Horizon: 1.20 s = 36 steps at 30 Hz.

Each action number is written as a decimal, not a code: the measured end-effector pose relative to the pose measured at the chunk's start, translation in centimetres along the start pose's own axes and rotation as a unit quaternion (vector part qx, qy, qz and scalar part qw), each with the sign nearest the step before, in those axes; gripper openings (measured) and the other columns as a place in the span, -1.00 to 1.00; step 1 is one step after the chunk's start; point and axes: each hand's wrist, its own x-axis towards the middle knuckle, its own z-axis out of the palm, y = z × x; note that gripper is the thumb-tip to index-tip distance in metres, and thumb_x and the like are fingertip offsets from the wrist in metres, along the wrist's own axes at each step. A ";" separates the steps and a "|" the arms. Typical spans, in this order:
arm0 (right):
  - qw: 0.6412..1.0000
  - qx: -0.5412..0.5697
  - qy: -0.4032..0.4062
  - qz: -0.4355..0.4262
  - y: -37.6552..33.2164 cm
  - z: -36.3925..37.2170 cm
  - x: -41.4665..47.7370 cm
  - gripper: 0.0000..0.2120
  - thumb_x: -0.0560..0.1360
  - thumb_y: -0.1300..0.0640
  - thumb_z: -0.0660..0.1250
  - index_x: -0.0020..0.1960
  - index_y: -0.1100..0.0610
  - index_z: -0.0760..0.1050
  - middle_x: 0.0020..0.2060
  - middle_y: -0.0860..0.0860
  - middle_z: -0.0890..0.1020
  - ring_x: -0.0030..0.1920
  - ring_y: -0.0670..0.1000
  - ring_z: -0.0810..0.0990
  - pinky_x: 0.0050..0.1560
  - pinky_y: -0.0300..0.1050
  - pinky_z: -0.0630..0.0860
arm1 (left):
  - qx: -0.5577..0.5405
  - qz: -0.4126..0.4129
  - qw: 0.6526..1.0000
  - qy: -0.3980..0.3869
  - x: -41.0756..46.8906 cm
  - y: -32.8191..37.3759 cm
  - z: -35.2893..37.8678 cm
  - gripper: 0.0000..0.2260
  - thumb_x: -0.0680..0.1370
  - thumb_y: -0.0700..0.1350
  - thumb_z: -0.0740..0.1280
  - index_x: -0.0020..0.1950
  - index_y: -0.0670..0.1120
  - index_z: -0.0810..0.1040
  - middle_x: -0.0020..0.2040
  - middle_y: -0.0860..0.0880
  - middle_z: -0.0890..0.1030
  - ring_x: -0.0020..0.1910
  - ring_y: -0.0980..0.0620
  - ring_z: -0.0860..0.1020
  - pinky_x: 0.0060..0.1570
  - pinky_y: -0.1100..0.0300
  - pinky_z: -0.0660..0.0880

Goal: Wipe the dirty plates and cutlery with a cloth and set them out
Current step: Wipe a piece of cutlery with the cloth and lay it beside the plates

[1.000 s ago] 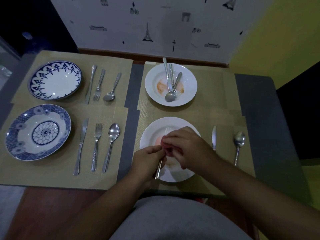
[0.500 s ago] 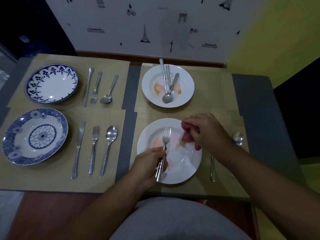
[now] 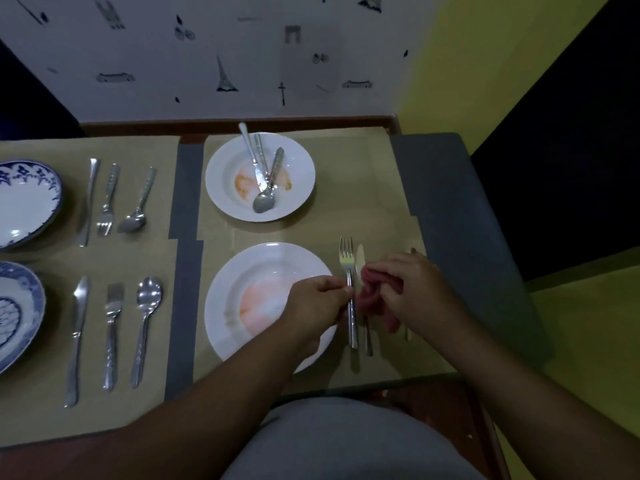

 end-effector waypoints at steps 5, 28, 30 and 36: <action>0.999 -0.001 0.011 0.035 3.5 -1.8 -2.3 -0.64 0.31 0.38 0.36 -0.03 0.02 0.68 -0.06 -0.10 0.66 -0.02 0.04 0.56 0.02 -0.09 0.50 | 0.064 -0.001 0.998 0.012 2.3 -0.8 4.3 -0.91 0.51 -0.30 0.43 -0.01 -0.22 0.71 -0.16 -0.22 0.70 -0.29 -0.06 0.59 -0.23 0.15 0.60; 0.995 0.032 -0.041 0.082 7.4 -3.5 -3.1 -0.63 0.40 0.29 0.37 0.12 -0.06 0.64 -0.04 -0.32 0.49 0.04 -0.11 0.44 0.04 -0.21 0.41 | 0.258 -0.011 0.966 0.035 5.0 -1.4 9.2 -0.82 0.54 -0.18 0.35 -0.08 -0.23 0.73 -0.13 -0.14 0.73 -0.08 -0.10 0.70 0.05 0.00 0.65; 0.996 0.026 -0.040 0.075 7.0 -3.5 -2.9 -0.63 0.40 0.29 0.37 0.11 -0.06 0.64 -0.03 -0.31 0.51 0.04 -0.09 0.45 0.04 -0.20 0.41 | 0.234 -0.015 0.971 0.042 4.7 -1.5 9.0 -0.78 0.53 -0.17 0.32 -0.12 -0.28 0.70 -0.13 -0.20 0.71 -0.11 -0.11 0.69 0.01 -0.03 0.65; 0.998 0.016 -0.027 0.061 5.0 -3.6 -2.5 -0.68 0.35 0.29 0.37 0.00 -0.03 0.67 -0.08 -0.14 0.66 -0.04 -0.04 0.51 0.00 -0.08 0.50 | 0.092 -0.063 0.993 0.027 2.7 -0.7 8.1 -0.88 0.54 -0.19 0.32 -0.05 -0.20 0.63 0.03 -0.26 0.69 -0.05 -0.15 0.65 0.11 -0.06 0.62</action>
